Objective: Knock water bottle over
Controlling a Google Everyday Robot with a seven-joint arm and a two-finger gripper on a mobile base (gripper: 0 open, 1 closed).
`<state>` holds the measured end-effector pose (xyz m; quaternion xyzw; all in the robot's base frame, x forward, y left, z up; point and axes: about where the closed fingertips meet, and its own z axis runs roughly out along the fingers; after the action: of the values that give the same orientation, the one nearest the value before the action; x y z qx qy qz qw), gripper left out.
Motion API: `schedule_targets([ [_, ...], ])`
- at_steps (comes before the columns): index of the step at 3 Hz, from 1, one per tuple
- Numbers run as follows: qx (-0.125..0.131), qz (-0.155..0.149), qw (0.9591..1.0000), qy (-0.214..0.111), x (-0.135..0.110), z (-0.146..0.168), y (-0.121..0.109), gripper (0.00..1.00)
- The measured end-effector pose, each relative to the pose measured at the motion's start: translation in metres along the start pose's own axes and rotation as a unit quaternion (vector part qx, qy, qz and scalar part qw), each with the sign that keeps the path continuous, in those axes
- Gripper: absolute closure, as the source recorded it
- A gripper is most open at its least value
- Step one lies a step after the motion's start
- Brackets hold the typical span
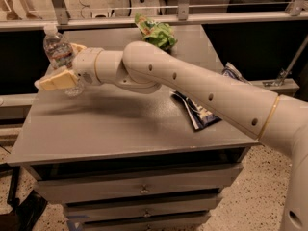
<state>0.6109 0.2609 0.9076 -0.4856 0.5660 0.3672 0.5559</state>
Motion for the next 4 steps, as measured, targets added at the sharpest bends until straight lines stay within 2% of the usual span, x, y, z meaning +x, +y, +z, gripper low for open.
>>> schedule_targets([
  [2,-0.009,0.012,0.9998,0.009,0.009,0.001,0.006,0.62],
  [3,-0.014,-0.005,0.9994,0.032,0.002,-0.015,-0.01,0.85],
  [4,-0.02,-0.032,0.9965,0.075,-0.007,-0.042,-0.049,1.0],
])
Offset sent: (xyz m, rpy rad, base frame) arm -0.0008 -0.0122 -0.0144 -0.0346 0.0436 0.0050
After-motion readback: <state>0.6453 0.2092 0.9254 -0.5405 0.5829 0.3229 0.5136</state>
